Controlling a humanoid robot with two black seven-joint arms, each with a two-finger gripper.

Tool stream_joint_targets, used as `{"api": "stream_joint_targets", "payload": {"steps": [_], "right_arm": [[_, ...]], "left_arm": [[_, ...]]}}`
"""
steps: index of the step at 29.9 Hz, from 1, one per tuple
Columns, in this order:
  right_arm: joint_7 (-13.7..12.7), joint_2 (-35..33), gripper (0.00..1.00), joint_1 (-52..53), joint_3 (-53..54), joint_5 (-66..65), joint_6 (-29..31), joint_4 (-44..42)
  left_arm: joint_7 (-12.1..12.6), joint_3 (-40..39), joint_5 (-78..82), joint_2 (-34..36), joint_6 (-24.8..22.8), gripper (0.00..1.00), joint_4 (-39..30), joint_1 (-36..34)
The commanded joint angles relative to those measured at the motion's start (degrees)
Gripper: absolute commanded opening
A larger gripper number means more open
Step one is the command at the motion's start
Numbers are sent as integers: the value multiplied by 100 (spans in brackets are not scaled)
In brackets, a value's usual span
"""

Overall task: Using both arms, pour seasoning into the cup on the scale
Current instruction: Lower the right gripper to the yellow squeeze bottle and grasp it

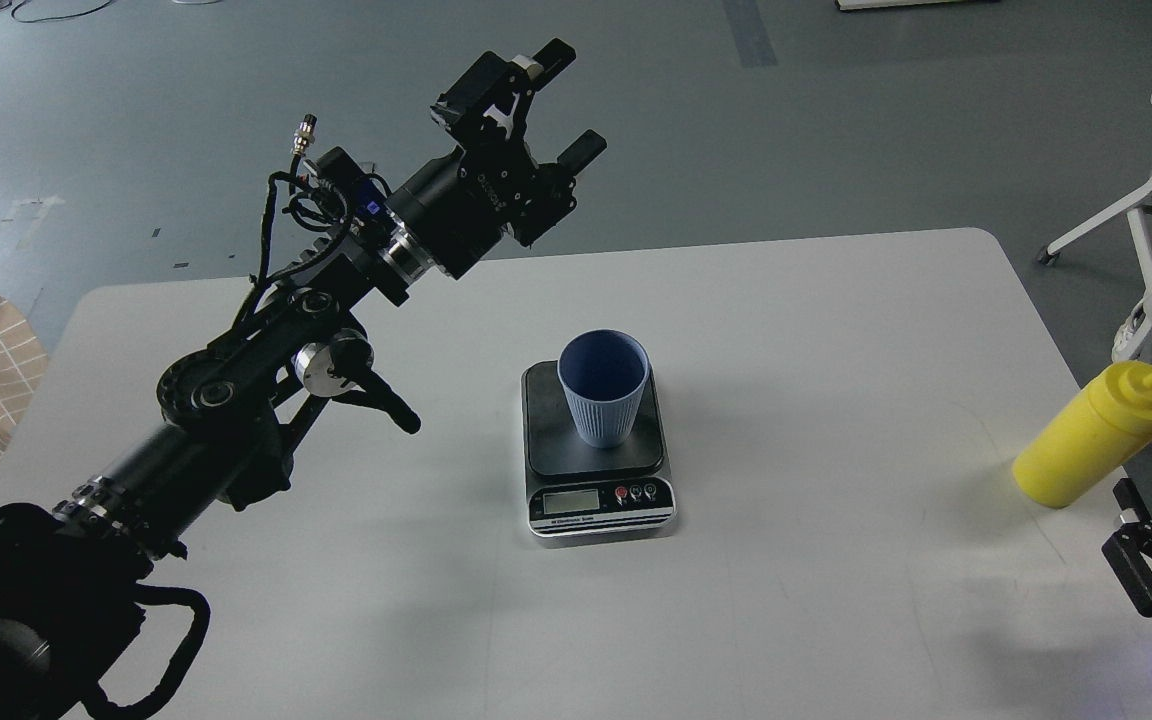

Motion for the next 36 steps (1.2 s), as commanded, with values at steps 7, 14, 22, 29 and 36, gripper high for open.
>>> {"api": "stream_joint_targets", "payload": {"steps": [7, 14, 22, 29, 36], "right_arm": [[0, 24, 100, 308, -26, -236, 0, -276], [0, 24, 100, 825, -131, -508, 0, -687], [0, 77, 100, 1186, -263, -622, 0, -1075], [0, 68, 100, 1345, -307, -728, 0, -1436], [0, 77, 100, 1652, -316, -833, 0, -1576]], "left_arm": [[0, -17, 0, -7, 1, 98, -1, 23], [0, -26, 0, -16, -8, 98, -1, 23], [0, -17, 0, -78, -8, 98, -19, 14], [0, 9, 0, -69, 36, 98, -177, 14], [0, 0, 0, -43, 10, 98, -186, 23]]}}
